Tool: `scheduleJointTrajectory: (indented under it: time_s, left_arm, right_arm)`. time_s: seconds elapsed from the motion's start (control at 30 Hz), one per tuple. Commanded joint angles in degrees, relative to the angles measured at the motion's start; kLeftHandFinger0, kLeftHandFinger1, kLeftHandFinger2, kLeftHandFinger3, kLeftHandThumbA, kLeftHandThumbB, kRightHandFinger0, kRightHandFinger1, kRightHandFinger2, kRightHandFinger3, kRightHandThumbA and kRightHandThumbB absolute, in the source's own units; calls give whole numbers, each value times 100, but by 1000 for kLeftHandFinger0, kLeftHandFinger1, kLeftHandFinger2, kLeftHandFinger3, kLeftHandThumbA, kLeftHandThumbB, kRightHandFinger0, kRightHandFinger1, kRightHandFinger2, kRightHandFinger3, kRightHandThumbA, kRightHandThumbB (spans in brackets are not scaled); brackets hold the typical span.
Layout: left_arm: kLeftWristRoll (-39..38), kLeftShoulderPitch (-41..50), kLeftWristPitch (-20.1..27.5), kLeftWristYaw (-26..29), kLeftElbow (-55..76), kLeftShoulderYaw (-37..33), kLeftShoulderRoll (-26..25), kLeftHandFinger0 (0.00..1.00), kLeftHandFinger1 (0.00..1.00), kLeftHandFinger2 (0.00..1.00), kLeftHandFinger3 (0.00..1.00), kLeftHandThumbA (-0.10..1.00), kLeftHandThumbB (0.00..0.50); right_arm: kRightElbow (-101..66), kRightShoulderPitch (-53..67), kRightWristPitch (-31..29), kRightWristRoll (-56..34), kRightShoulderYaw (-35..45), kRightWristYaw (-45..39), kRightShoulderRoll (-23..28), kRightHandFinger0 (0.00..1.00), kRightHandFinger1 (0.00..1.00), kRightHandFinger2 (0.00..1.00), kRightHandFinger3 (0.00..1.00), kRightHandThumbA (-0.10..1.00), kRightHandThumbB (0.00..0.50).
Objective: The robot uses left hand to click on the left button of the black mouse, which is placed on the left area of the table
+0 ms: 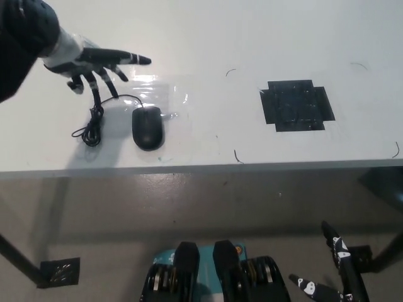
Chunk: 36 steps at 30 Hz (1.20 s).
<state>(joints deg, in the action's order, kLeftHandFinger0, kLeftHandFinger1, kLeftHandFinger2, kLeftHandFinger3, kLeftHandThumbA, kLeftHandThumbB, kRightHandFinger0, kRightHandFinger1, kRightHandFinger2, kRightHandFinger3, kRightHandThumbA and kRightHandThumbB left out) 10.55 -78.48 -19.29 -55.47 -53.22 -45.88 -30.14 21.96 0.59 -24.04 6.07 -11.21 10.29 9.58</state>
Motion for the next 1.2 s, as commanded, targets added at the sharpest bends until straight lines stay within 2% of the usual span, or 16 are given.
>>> scheduleJointTrajectory:
  time_s: [0.0, 0.1, 0.17, 0.27, 0.33, 0.43, 0.47, 0.53, 0.87, 0.93, 0.97, 1.0, 1.03, 1.07, 1.13, 1.17]
  left_arm:
    - [292, -458, 105, -283, -158, 182, 74, 4, 171, 597, 1000, 1000, 500]
    - [448, -390, 346, -163, -170, 211, 131, 55, 253, 670, 1000, 1000, 500]
    - [476, -360, 342, -103, -203, 282, 178, 206, 226, 620, 1000, 1000, 477]
    - [561, -393, 214, -302, -368, 316, 259, 6, 92, 461, 1000, 1000, 492]
    - [591, -440, 299, -439, -541, 321, 321, 0, 79, 463, 1000, 1000, 496]
    - [674, -458, 251, -356, -573, 353, 378, 155, 75, 453, 1000, 1000, 482]
    - [739, -463, 289, -367, -558, 331, 380, 210, 84, 470, 1000, 1000, 486]
    - [818, -500, 264, -380, -625, 312, 421, 6, 189, 648, 1000, 1000, 481]
    - [1066, -737, 194, -386, -1205, 363, 629, 32, 335, 767, 1000, 1000, 488]
    - [1106, -721, 367, -362, -1225, 371, 639, 103, 385, 782, 1000, 1000, 500]
    - [1134, -719, 443, -367, -1239, 356, 644, 254, 533, 892, 1000, 1000, 500]
    - [1146, -705, 412, -367, -1256, 365, 665, 155, 481, 881, 1000, 1000, 500]
    - [1165, -677, 485, -356, -1201, 368, 643, 371, 697, 1000, 1000, 1000, 493]
    - [1180, -651, 596, -327, -1150, 367, 627, 529, 783, 1000, 1000, 1000, 496]
    - [1151, -623, 527, -280, -1197, 435, 673, 444, 638, 944, 1000, 1000, 500]
    - [1171, -603, 538, -242, -1223, 442, 712, 214, 452, 828, 1000, 1000, 500]
  right_arm:
    - [-171, -111, -289, -100, 13, -105, 48, 1000, 1000, 1000, 1000, 1000, 404]
    - [-170, -131, -289, -125, 38, -145, 45, 1000, 1000, 1000, 1000, 1000, 421]
    - [-161, -139, -289, -106, 30, -118, 47, 1000, 1000, 1000, 1000, 1000, 413]
    - [-141, -158, -289, -126, 25, -143, 32, 1000, 1000, 1000, 1000, 1000, 419]
    - [-136, -157, -289, -136, 22, -163, 38, 1000, 1000, 1000, 1000, 1000, 423]
    - [-146, -170, -289, -158, 26, -184, 30, 1000, 1000, 1000, 1000, 1000, 419]
    - [-146, -165, -289, -136, 21, -163, 19, 1000, 1000, 1000, 1000, 1000, 419]
    - [-139, -166, -289, -101, 17, -132, 18, 1000, 1000, 1000, 1000, 1000, 422]
    - [-186, -192, -289, -148, 63, -203, 30, 1000, 1000, 1000, 1000, 1000, 417]
    - [-159, -208, -289, -162, 69, -209, 19, 1000, 1000, 1000, 1000, 1000, 422]
    - [-159, -209, -289, -160, 69, -212, 19, 1000, 1000, 1000, 1000, 1000, 422]
    - [-180, -196, -289, -128, 60, -199, 12, 1000, 1000, 1000, 1000, 1000, 426]
    - [-181, -190, -289, -124, 54, -197, -2, 1000, 1000, 1000, 1000, 1000, 428]
    - [-182, -193, -289, -129, 57, -203, -1, 1000, 1000, 1000, 1000, 1000, 429]
    - [-185, -206, -289, -149, 61, -222, 2, 1000, 1000, 1000, 1000, 1000, 428]
    - [-196, -205, -289, -159, 61, -244, 11, 1000, 1000, 1000, 1000, 1000, 422]
